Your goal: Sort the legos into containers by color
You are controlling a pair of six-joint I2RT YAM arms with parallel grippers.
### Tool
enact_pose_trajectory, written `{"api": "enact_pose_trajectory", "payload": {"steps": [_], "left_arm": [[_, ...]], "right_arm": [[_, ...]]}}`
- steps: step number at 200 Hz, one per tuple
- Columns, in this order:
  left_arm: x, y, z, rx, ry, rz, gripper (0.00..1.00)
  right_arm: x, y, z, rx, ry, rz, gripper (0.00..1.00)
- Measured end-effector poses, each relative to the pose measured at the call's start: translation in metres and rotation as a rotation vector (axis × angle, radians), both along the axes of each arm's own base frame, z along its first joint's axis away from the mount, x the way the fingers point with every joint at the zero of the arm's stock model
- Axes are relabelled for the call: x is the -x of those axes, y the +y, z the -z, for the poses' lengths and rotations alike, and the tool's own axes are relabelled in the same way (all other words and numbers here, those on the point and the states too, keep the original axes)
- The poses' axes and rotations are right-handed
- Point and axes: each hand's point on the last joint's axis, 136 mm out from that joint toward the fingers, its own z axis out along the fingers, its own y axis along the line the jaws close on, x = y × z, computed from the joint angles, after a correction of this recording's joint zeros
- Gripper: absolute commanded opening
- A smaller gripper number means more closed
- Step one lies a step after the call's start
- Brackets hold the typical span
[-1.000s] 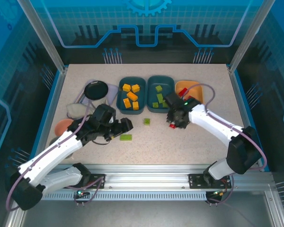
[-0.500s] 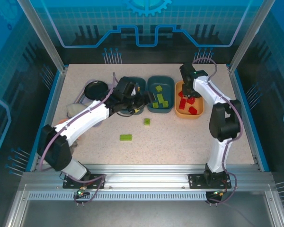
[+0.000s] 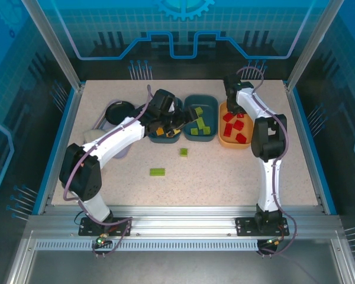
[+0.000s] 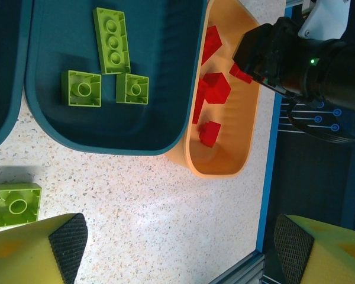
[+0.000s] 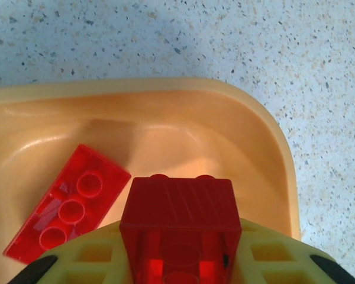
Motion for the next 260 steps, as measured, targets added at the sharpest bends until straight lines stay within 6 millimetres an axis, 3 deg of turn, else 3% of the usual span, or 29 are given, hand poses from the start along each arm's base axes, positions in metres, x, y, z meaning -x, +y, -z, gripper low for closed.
{"api": "enact_pose_trajectory", "payload": {"steps": [38, 68, 139, 190, 208, 234, 260], "left_arm": [[-0.001, 0.002, 0.000, 0.001, 0.001, -0.004, 0.86], [-0.002, 0.005, 0.002, -0.002, 0.005, -0.009, 0.86], [0.018, 0.016, 0.000, -0.013, 0.015, -0.005, 0.85], [0.024, 0.020, 0.002, -0.019, 0.023, -0.005, 0.86], [0.025, 0.021, 0.002, -0.022, 0.024, -0.008, 0.86], [0.030, 0.030, 0.000, -0.047, 0.026, -0.030, 0.86], [0.040, 0.048, -0.001, -0.102, 0.047, -0.076, 0.85]], "right_arm": [[0.002, -0.004, 0.012, 0.025, 0.031, 0.004, 0.25], [0.002, -0.006, 0.012, 0.035, 0.033, 0.000, 0.32], [0.013, -0.012, 0.025, 0.042, 0.082, 0.007, 0.35], [0.016, -0.018, 0.027, 0.031, 0.097, 0.021, 0.62], [0.018, -0.017, 0.026, 0.024, 0.102, 0.018, 0.66], [0.020, -0.013, 0.009, -0.003, 0.070, 0.014, 0.67], [0.025, 0.004, -0.039, -0.045, -0.031, -0.020, 0.67]]}}
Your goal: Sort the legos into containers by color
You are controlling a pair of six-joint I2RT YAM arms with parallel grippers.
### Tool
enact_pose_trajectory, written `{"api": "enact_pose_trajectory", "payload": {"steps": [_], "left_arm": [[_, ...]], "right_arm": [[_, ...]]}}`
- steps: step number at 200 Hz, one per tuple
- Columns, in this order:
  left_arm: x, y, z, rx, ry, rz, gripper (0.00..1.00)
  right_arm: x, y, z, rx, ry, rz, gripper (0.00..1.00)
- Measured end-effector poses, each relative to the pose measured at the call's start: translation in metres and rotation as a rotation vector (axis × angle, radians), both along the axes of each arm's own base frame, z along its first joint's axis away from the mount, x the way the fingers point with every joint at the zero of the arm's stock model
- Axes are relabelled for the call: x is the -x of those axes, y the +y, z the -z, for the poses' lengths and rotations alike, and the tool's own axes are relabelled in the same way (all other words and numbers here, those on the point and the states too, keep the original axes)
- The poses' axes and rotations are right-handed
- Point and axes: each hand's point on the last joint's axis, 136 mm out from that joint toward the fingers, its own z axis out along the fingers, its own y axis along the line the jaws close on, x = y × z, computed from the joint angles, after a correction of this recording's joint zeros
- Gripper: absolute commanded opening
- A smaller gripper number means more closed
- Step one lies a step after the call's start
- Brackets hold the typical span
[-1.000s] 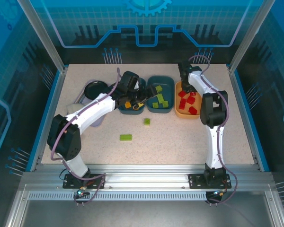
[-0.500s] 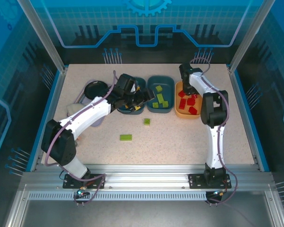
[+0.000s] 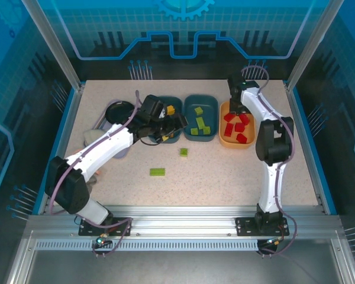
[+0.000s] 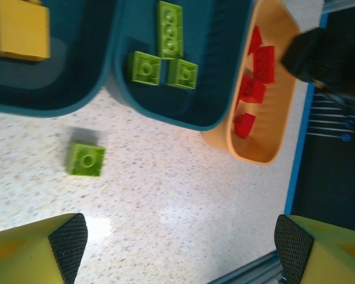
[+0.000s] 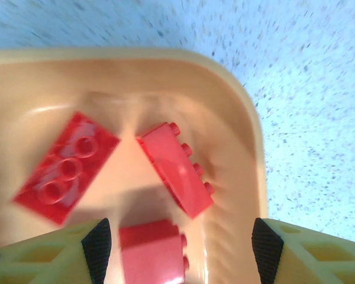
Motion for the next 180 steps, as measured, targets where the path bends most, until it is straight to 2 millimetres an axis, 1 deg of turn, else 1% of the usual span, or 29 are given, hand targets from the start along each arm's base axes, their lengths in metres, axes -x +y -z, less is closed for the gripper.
{"api": "enact_pose_trajectory", "payload": {"steps": [8, 11, 16, 19, 22, 25, 30, 31, 37, 38, 41, 45, 46, 49, 53, 56, 60, 62, 68, 76, 79, 85, 94, 101, 115, 132, 153, 166, 180], "left_arm": [[0.005, 0.008, 0.001, -0.018, 0.009, -0.018, 0.85], [0.007, 0.011, 0.001, -0.026, 0.013, -0.025, 0.85], [0.011, 0.017, 0.003, -0.037, 0.021, -0.038, 0.85], [0.015, 0.022, 0.004, -0.046, 0.026, -0.049, 0.85], [0.018, 0.026, 0.005, -0.056, 0.032, -0.056, 0.85], [0.021, 0.031, 0.006, -0.064, 0.039, -0.066, 0.85], [0.027, 0.039, 0.009, -0.082, 0.051, -0.080, 0.85], [0.029, 0.042, 0.010, -0.089, 0.055, -0.086, 0.85], [0.036, 0.051, 0.013, -0.111, 0.067, -0.105, 0.85], [0.038, 0.054, 0.013, -0.116, 0.070, -0.110, 0.85], [0.042, 0.059, 0.015, -0.127, 0.077, -0.120, 0.85], [0.049, 0.067, 0.017, -0.143, 0.087, -0.137, 0.85], [0.049, 0.069, 0.017, -0.145, 0.087, -0.140, 0.85], [0.054, 0.074, 0.019, -0.155, 0.096, -0.153, 0.85], [0.060, 0.082, 0.021, -0.170, 0.103, -0.169, 0.85], [0.065, 0.087, 0.022, -0.180, 0.109, -0.179, 0.85], [0.071, 0.094, 0.023, -0.190, 0.113, -0.195, 0.85], [0.075, 0.098, 0.024, -0.196, 0.117, -0.203, 0.85], [0.085, 0.108, 0.026, -0.209, 0.126, -0.228, 0.85], [0.099, 0.122, 0.027, -0.224, 0.131, -0.259, 0.85], [0.104, 0.126, 0.026, -0.226, 0.130, -0.271, 0.85], [0.115, 0.135, 0.026, -0.233, 0.130, -0.292, 0.85], [0.127, 0.146, 0.025, -0.236, 0.124, -0.321, 0.85], [0.137, 0.154, 0.023, -0.236, 0.113, -0.341, 0.85], [0.153, 0.167, 0.020, -0.232, 0.101, -0.376, 0.85], [0.168, 0.180, 0.019, -0.229, 0.097, -0.416, 0.85], [0.183, 0.190, 0.019, -0.231, 0.102, -0.447, 0.85], [0.190, 0.195, 0.021, -0.236, 0.111, -0.460, 0.85], [0.194, 0.199, 0.021, -0.243, 0.115, -0.467, 0.85]], "right_arm": [[0.004, 0.010, -0.016, -0.015, -0.037, -0.020, 0.67], [0.008, 0.018, -0.024, -0.026, -0.055, -0.037, 0.68], [0.011, 0.026, -0.032, -0.037, -0.075, -0.055, 0.68], [0.016, 0.036, -0.039, -0.050, -0.094, -0.077, 0.68], [0.018, 0.041, -0.043, -0.057, -0.103, -0.089, 0.69], [0.024, 0.054, -0.049, -0.072, -0.118, -0.118, 0.69], [0.030, 0.067, -0.054, -0.089, -0.134, -0.150, 0.70], [0.033, 0.074, -0.056, -0.096, -0.137, -0.165, 0.70], [0.043, 0.094, -0.060, -0.120, -0.151, -0.217, 0.70], [0.047, 0.101, -0.061, -0.127, -0.155, -0.236, 0.70], [0.052, 0.112, -0.062, -0.141, -0.163, -0.267, 0.70], [0.062, 0.129, -0.063, -0.160, -0.163, -0.317, 0.71], [0.066, 0.137, -0.063, -0.167, -0.163, -0.339, 0.72], [0.071, 0.146, -0.062, -0.176, -0.164, -0.369, 0.72], [0.084, 0.170, -0.060, -0.202, -0.163, -0.444, 0.73], [0.091, 0.180, -0.058, -0.213, -0.159, -0.478, 0.73], [0.105, 0.202, -0.054, -0.241, -0.149, -0.554, 0.74], [0.110, 0.209, -0.052, -0.247, -0.146, -0.577, 0.74], [0.133, 0.238, -0.042, -0.286, -0.118, -0.684, 0.75], [0.158, 0.264, -0.029, -0.320, -0.074, -0.794, 0.77], [0.170, 0.276, -0.023, -0.338, -0.052, -0.844, 0.77], [0.188, 0.289, -0.013, -0.353, -0.013, -0.914, 0.79], [0.208, 0.303, -0.001, -0.363, 0.039, -0.999, 0.79], [0.218, 0.313, 0.007, -0.367, 0.068, -1.052, 0.79], [0.230, 0.326, 0.021, -0.359, 0.119, -1.131, 0.80], [0.233, 0.340, 0.042, -0.317, 0.183, -1.200, 0.80], [0.234, 0.359, 0.064, -0.264, 0.244, -1.269, 0.81], [0.238, 0.367, 0.074, -0.227, 0.277, -1.300, 0.82], [0.242, 0.375, 0.081, -0.193, 0.303, -1.325, 0.83]]}}
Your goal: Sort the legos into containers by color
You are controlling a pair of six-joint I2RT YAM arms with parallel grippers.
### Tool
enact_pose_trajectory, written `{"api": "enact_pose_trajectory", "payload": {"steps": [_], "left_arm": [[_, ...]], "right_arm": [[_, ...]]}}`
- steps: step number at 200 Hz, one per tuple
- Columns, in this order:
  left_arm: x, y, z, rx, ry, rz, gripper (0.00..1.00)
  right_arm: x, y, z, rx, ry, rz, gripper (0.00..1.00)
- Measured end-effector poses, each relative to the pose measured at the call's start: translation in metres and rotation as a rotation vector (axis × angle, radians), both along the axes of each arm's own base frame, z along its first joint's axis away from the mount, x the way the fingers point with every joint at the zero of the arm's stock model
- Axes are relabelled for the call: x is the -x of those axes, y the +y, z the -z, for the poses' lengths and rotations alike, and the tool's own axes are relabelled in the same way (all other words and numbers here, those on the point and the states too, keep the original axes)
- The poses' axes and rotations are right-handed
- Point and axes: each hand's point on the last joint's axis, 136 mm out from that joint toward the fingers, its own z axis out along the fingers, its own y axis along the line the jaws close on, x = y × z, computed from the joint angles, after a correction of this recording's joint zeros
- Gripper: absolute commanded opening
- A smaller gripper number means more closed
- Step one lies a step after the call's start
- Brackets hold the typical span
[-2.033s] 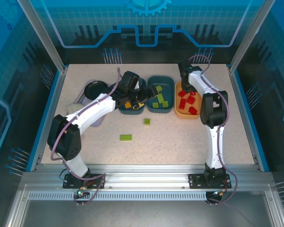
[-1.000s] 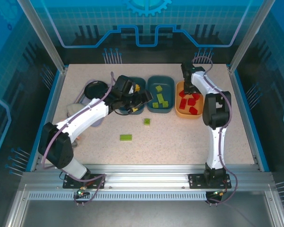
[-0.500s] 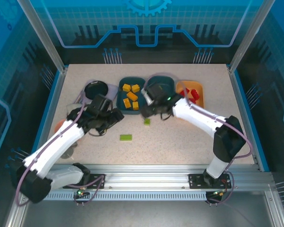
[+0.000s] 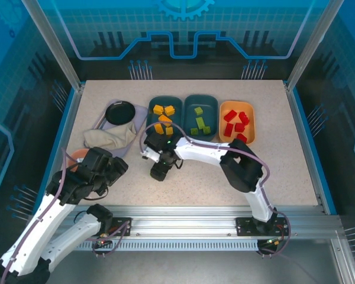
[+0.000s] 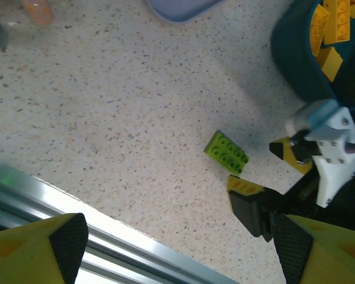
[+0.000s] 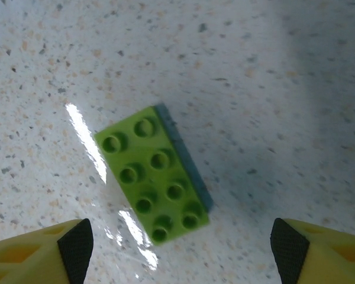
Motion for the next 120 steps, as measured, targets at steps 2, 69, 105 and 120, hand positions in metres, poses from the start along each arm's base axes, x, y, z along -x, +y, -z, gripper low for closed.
{"api": "enact_pose_trajectory", "payload": {"steps": [2, 69, 105, 120], "left_arm": [[0.001, 0.000, 0.000, -0.001, 0.001, -0.001, 0.85], [0.008, 0.006, 0.003, -0.020, 0.021, -0.005, 0.85], [0.008, 0.006, 0.002, -0.019, 0.020, -0.005, 0.84], [0.008, 0.006, 0.002, -0.019, 0.020, -0.005, 0.85]], "right_arm": [[0.000, 0.001, 0.001, 0.005, 0.000, -0.005, 0.83], [-0.006, 0.020, 0.016, 0.135, -0.037, -0.035, 0.75], [-0.007, 0.019, 0.023, 0.189, -0.009, -0.015, 0.61], [-0.007, 0.019, 0.024, 0.201, 0.007, -0.009, 0.55]]}}
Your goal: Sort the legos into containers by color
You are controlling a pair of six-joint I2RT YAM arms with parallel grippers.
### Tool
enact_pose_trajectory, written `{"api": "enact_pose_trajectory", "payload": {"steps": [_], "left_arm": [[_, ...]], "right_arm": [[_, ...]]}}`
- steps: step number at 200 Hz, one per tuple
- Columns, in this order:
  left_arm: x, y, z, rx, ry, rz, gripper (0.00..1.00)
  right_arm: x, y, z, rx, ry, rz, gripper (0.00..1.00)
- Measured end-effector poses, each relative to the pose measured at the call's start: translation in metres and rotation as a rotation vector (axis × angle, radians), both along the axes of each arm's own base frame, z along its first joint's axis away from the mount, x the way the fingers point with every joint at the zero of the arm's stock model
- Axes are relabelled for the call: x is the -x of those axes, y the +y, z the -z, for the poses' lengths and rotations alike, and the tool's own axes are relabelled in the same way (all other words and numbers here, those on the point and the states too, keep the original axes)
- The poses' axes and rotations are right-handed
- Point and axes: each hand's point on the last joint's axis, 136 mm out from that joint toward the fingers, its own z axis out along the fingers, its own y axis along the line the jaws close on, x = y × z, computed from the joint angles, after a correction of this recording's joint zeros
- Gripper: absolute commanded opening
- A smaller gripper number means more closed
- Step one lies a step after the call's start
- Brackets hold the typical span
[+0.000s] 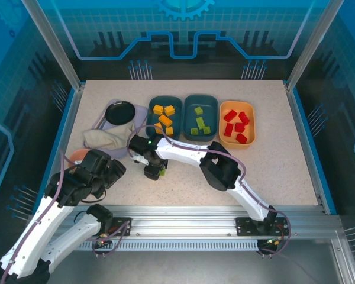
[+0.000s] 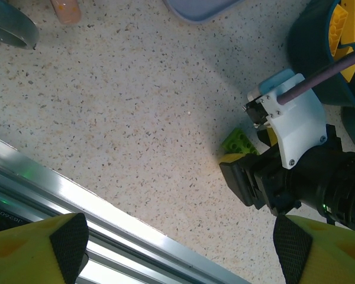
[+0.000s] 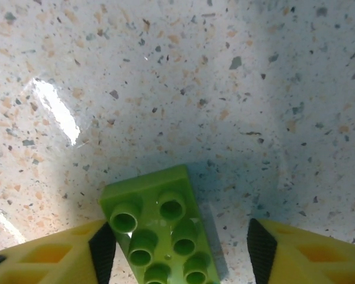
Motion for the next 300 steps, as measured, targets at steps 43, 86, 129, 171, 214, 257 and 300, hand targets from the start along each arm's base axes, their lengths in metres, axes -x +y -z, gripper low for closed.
{"api": "enact_pose_trajectory", "payload": {"steps": [43, 86, 129, 171, 214, 257, 300], "left_arm": [[0.000, 0.000, 0.000, 0.000, -0.001, 0.000, 0.84], [-0.004, -0.002, -0.003, 0.011, -0.020, 0.001, 0.84], [-0.014, -0.017, 0.002, 0.065, -0.041, 0.032, 0.84], [-0.031, -0.047, 0.018, 0.145, -0.017, 0.113, 0.84], [-0.069, -0.088, 0.024, 0.223, -0.006, 0.214, 0.84], [-0.121, -0.125, 0.014, 0.262, -0.029, 0.289, 0.84], [-0.173, -0.161, -0.005, 0.288, -0.090, 0.357, 0.84]], "right_arm": [[0.002, -0.002, 0.002, 0.031, 0.027, 0.048, 0.44], [0.000, -0.006, -0.001, 0.039, 0.024, 0.094, 0.29], [-0.018, -0.024, -0.008, 0.059, -0.031, 0.152, 0.27], [-0.055, -0.046, -0.058, -0.038, -0.083, 0.292, 0.27], [-0.125, -0.106, -0.126, -0.190, -0.166, 0.554, 0.28], [-0.213, -0.182, -0.140, -0.239, -0.248, 0.851, 0.28], [-0.274, -0.231, -0.100, -0.181, -0.285, 1.056, 0.30]]}}
